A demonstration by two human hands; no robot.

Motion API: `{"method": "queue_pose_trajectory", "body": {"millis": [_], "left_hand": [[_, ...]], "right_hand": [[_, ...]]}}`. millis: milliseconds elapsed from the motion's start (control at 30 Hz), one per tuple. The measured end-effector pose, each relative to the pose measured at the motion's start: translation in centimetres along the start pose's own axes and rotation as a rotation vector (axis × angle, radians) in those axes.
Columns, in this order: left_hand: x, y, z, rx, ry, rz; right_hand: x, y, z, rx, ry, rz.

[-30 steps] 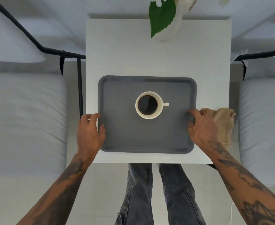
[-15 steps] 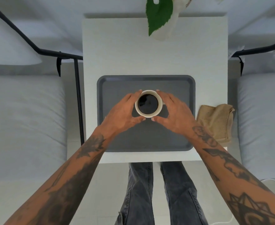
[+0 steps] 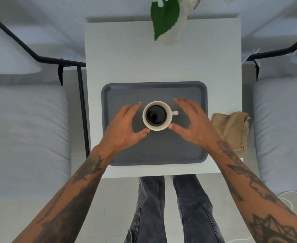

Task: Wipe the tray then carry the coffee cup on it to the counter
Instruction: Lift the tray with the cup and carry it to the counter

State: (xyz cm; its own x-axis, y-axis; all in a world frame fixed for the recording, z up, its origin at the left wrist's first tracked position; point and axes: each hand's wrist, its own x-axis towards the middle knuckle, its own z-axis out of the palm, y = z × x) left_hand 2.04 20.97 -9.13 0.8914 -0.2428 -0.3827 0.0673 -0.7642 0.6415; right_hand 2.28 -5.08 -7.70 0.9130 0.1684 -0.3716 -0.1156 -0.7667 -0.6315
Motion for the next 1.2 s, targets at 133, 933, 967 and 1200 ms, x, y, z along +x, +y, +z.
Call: {"method": "queue_pose_trajectory", "body": {"millis": [133,933,967,1200], "left_hand": [[-2.5,-3.8,-1.0,0.106,0.240,-0.198],[-3.2,-7.3,0.9,0.006,0.045,-0.336],[-3.4,-7.2,0.8,0.003,0.046,-0.333],[-4.9,-5.4,-1.2,-0.055,0.086,-0.300]], "right_hand": [[-2.5,4.1,-0.9,-0.001,0.256,0.299],[-2.8,8.5,2.4,-0.104,0.120,0.313],[-2.9,8.4,2.3,-0.083,0.122,0.307],[-4.0,6.5,-0.8,-0.013,0.199,0.228]]}}
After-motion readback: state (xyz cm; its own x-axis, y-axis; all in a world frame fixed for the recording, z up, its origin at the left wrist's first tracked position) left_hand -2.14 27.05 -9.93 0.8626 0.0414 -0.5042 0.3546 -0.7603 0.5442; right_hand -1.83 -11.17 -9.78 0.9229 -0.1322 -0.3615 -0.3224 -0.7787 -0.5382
